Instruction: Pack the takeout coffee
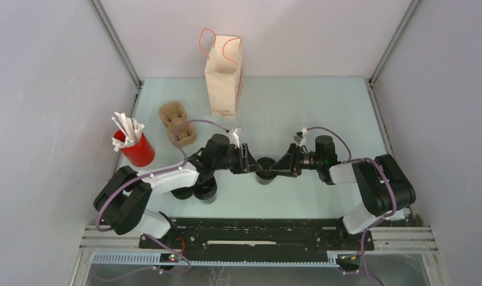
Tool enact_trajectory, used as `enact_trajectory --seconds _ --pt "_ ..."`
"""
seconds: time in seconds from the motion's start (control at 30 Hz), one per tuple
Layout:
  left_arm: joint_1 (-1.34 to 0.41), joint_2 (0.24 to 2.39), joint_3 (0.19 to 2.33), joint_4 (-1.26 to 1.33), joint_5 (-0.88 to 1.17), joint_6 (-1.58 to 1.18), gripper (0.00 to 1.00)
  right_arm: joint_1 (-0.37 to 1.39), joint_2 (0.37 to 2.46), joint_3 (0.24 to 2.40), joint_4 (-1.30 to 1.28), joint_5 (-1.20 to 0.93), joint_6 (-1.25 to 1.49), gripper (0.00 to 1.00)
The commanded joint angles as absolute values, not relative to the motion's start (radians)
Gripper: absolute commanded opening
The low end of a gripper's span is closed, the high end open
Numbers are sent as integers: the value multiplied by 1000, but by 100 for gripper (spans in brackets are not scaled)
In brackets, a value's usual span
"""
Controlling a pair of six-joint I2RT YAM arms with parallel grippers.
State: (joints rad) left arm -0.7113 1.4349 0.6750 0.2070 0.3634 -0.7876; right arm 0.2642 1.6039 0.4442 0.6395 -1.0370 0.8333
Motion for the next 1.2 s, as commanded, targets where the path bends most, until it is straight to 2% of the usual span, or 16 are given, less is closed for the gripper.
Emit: enact_trajectory --seconds 0.0,0.03,0.1,0.13,0.27,0.33,0.4,0.5,0.63,0.7,0.73,0.83,0.87,1.03,1.17 --pt "-716 1443 627 176 306 -778 47 302 1571 435 570 -912 776 13" --pt "-716 1444 622 181 303 -780 47 308 1558 436 561 -902 770 0" --pt "-716 1446 612 184 299 -782 47 319 1550 438 542 -879 748 0" --pt "-715 1447 609 185 297 -781 47 319 1559 439 537 -871 740 3" --pt "-716 1441 594 186 288 -785 47 322 1620 439 588 -904 760 30" --pt "-716 1434 586 185 287 -786 46 322 1599 439 585 -903 771 47" --pt "-715 1427 586 176 284 -780 46 322 1552 454 541 -902 776 60" --pt "-716 1425 595 164 283 -774 46 322 1471 505 392 -898 747 74" --pt "-716 1418 603 161 284 -775 46 322 1365 563 148 -852 671 86" --pt "-716 1415 607 157 284 -773 46 322 1327 574 58 -823 652 87" --pt "-715 1413 608 155 284 -772 46 322 1318 577 36 -823 652 84" --pt "-716 1410 613 148 284 -770 46 335 1313 590 8 -833 686 66" --pt "-716 1411 615 146 285 -770 46 343 1308 595 -20 -822 691 63" --pt "-716 1409 620 141 283 -769 46 370 1279 598 -37 -763 708 57" --pt "-716 1411 621 140 285 -767 46 371 1288 630 -71 -731 681 56"
